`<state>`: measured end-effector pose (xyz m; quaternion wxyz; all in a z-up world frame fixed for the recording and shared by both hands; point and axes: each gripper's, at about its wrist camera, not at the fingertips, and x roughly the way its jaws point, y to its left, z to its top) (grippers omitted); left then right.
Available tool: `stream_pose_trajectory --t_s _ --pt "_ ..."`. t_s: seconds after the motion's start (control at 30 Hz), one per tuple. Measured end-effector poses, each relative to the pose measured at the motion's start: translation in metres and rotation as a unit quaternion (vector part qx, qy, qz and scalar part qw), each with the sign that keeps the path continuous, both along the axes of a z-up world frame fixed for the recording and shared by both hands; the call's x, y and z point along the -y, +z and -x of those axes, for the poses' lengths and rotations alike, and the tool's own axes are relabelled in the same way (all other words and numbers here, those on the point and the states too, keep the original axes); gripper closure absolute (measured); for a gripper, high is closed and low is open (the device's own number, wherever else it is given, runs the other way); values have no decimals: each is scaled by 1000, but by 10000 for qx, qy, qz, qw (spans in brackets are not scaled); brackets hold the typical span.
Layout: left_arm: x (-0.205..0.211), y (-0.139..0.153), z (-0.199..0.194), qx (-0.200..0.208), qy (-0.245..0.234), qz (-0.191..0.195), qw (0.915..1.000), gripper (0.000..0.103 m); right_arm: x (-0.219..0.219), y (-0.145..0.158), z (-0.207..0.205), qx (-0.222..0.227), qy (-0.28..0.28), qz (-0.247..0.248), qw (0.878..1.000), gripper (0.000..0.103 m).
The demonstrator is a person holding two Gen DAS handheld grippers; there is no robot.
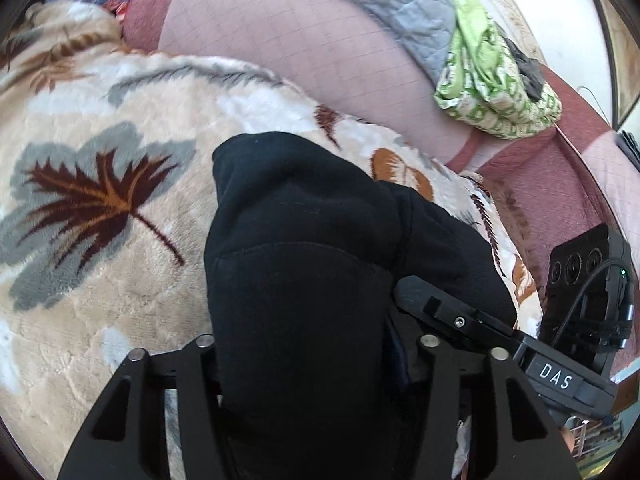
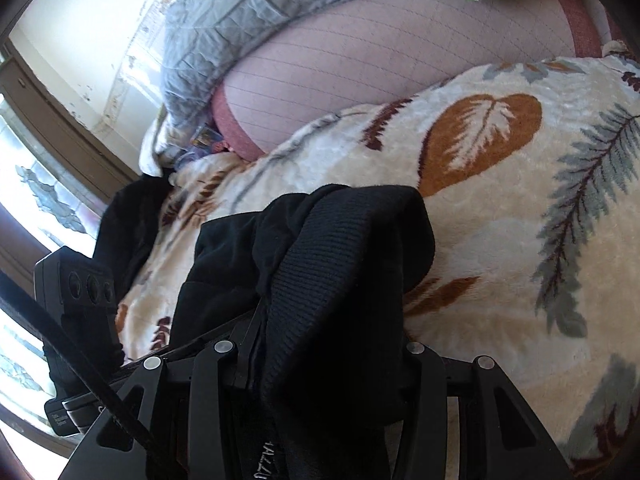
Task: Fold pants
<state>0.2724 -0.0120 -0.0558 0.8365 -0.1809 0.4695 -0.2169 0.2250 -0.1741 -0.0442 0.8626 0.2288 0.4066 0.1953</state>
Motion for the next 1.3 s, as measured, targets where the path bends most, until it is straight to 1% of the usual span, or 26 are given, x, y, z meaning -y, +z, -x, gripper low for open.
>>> stream_pose_trajectory --t_s 0.03,0.07,0.1,0.13,0.17,0.27,0.4,0.5,0.57,0.63,0.67,0.7,0.73,0.77,0.8,0.87,0.93,1.0,1.1,1.2,1.27,1.3 --pt "-2 -2 -1 -48 18 36 10000 41 1 -4 -2 -54 -47 55 10000 51" --pt "-4 -4 -2 -97 32 98 9999 40 2 -7 -2 -98 -95 95 9999 41" --pt "-7 -4 -2 -157 53 199 9997 39 5 -10 -3 -155 -166 129 9997 36" --pt "-9 -4 -2 -181 74 217 9996 39 9 -13 -3 -209 -244 112 9994 30" --pt "-11 -1 -1 -190 104 187 9996 39 14 -15 -2 -257 -306 51 9992 28" --pt "-16 16 3 -86 191 142 9997 39 29 -14 3 -353 -542 -244 9976 25" --pt "-21 32 7 -95 328 147 9993 39 43 6 13 -130 -831 -297 9960 23" --pt "-17 37 11 -53 344 34 9994 39 55 30 25 259 -1131 -372 9925 23" --pt "-14 39 13 0 337 -58 9994 39 58 43 32 497 -1107 -594 9908 23" --pt "-10 41 14 55 230 -123 9996 39 58 49 36 575 -919 -958 9895 23" --pt "-7 42 15 80 146 -248 9996 39 54 49 34 539 -813 -1124 9889 23" --pt "-3 41 15 61 64 -419 9991 36 53 46 33 486 -693 -1320 9876 23" --pt "0 39 14 -7 -45 -559 9984 30 50 39 31 350 -541 -1620 9847 23" --pt "4 35 13 -120 -185 -675 9975 28 49 32 30 227 -470 -1812 9821 23" --pt "9 27 11 -278 -324 -817 9957 27 47 22 26 27 -379 -2069 9776 23" --pt "9 17 10 -409 -259 -892 9948 27 42 4 20 -285 -284 -2345 9713 23" --pt "7 5 8 -595 -213 -724 9954 26 44 -11 18 -422 -405 -2432 9682 24" --pt "3 3 9 -600 -140 -565 9965 25 46 -17 17 -458 -423 -2536 9653 24" --pt "3 6 13 -608 -132 -570 9964 25 48 -21 18 -477 -459 -2640 9622 24" --pt "0 13 24 -639 -106 -490 9967 25 47 -16 22 -465 -488 -2578 9638 23" --pt "-3 21 38 -632 -97 -457 9969 25 46 -8 28 -427 -476 -2494 9663 18" --pt "-4 26 45 -604 -93 -494 9969 25 46 -4 33 -391 -452 -2463 9674 18"
